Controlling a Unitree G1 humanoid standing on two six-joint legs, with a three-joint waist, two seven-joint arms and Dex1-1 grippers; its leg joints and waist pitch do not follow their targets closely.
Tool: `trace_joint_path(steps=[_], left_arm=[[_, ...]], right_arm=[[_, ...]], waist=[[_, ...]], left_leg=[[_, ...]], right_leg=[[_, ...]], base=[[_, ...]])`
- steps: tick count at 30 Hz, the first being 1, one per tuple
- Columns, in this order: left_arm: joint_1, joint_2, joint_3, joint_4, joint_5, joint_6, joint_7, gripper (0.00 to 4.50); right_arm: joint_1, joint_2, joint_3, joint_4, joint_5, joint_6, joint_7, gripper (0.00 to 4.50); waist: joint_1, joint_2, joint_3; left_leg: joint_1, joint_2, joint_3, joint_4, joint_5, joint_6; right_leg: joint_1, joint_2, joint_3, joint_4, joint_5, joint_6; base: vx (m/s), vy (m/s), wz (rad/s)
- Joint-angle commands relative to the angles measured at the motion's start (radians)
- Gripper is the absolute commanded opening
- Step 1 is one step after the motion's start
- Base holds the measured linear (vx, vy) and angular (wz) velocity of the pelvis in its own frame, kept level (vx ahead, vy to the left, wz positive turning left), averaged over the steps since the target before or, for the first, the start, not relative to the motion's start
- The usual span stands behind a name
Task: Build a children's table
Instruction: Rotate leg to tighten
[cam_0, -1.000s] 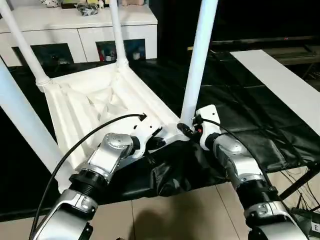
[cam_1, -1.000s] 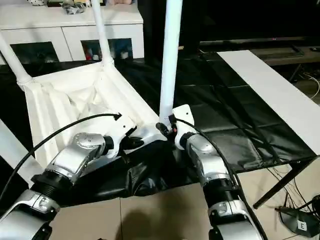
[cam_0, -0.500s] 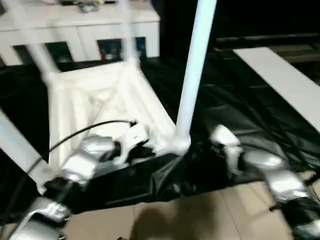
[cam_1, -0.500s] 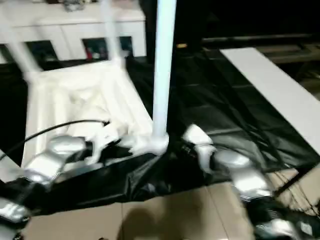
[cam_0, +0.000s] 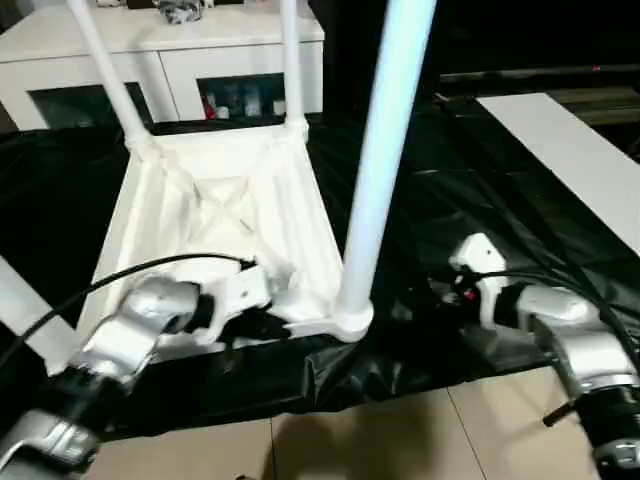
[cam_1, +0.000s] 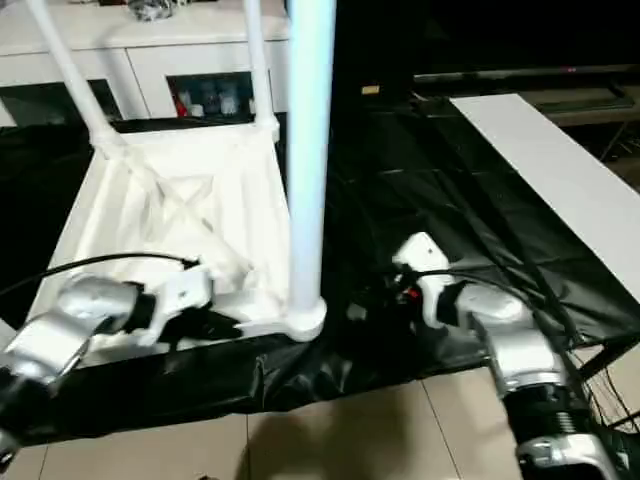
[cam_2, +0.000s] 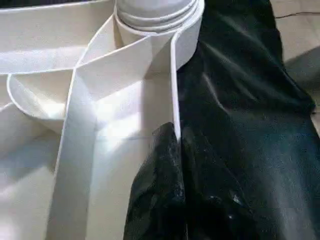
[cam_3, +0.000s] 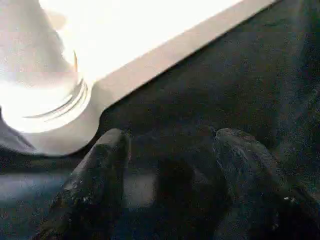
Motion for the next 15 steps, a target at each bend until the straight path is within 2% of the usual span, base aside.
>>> trace_joint_path(steps=[1,3,4,5,6,7,9,11,13,15], left_arm=[[0.009,0.009,0.010,-0.021,-0.014,0.005,-0.018,0.28],[0.016,0.014,0.044,-0.057,-0.068,0.055,-0.044,0.28],[0.016,0.014,0.044,-0.057,-0.068,0.055,-0.044,0.55],[0.020,0.021,0.053,-0.072,-0.076,0.051,-0.044,0.58],[0.024,0.024,0.064,-0.083,-0.079,0.044,-0.034,0.62],[0.038,0.021,0.114,-0.121,-0.096,0.010,0.019,0.79],[0.048,0.015,0.144,-0.141,-0.112,-0.013,0.050,0.93],[0.085,-0.019,0.227,-0.214,-0.192,0.036,0.109,1.02],[0.154,-0.075,0.353,-0.321,-0.288,0.146,0.229,1.02],[0.190,-0.110,0.421,-0.367,-0.304,0.214,0.333,1.02]], right_arm=[[-0.013,0.009,-0.008,-0.007,0.013,-0.014,-0.020,2.99],[-0.013,0.030,-0.023,-0.014,0.023,-0.015,-0.048,2.99],[-0.013,0.030,-0.023,-0.014,0.023,-0.015,-0.048,3.00],[-0.011,0.037,-0.029,-0.019,0.026,-0.014,-0.059,3.00],[-0.009,0.042,-0.033,-0.025,0.029,-0.013,-0.068,3.00],[-0.001,0.059,-0.054,-0.053,0.042,-0.005,-0.104,3.00],[0.007,0.068,-0.065,-0.073,0.049,0.001,-0.123,3.00],[0.027,0.083,-0.091,-0.118,0.068,0.021,-0.160,3.00],[0.064,0.106,-0.125,-0.202,0.072,0.054,-0.249,3.00],[0.085,0.125,-0.142,-0.255,0.075,0.080,-0.306,3.00]], waist=[[0.000,-0.001,-0.062],[0.003,-0.005,-0.063],[0.003,-0.002,-0.063],[0.003,-0.008,-0.063],[0.005,-0.006,-0.064],[0.004,-0.007,-0.062],[0.003,-0.008,-0.063],[0.003,-0.009,-0.063],[0.002,-0.008,-0.061],[0.000,-0.010,-0.059]], left_leg=[[0.020,0.012,0.007,-0.073,-0.304,0.024],[0.023,0.013,0.008,-0.074,-0.298,0.021],[0.021,0.012,0.007,-0.075,-0.289,0.020],[0.021,0.013,0.008,-0.074,-0.286,0.022],[0.023,0.013,0.008,-0.073,-0.283,0.023],[0.020,0.012,0.008,-0.072,-0.273,0.026],[0.017,0.012,0.008,-0.072,-0.265,0.028],[0.019,0.012,0.009,-0.072,-0.255,0.029],[0.016,0.015,0.010,-0.072,-0.246,0.027],[0.018,0.011,0.012,-0.071,-0.275,0.024]], right_leg=[[0.042,-0.027,0.017,-0.054,-0.270,-0.205],[0.041,-0.026,0.019,-0.052,-0.266,-0.208],[0.043,-0.026,0.018,-0.050,-0.257,-0.212],[0.042,-0.025,0.018,-0.051,-0.251,-0.212],[0.041,-0.026,0.019,-0.050,-0.243,-0.214],[0.043,-0.026,0.019,-0.048,-0.231,-0.214],[0.045,-0.027,0.019,-0.047,-0.228,-0.205],[0.044,-0.026,0.020,-0.046,-0.223,-0.203],[0.045,-0.025,0.021,-0.041,-0.205,-0.210],[0.040,-0.019,0.020,-0.046,-0.244,-0.199]], base=[[0.000,0.000,0.00],[0.000,0.000,0.00],[0.000,0.000,0.00],[0.000,0.000,0.00],[0.000,0.000,0.00],[0.000,0.000,0.00],[0.000,0.000,0.00],[0.000,0.000,0.00],[0.000,0.000,0.00],[0.000,0.000,0.00]])
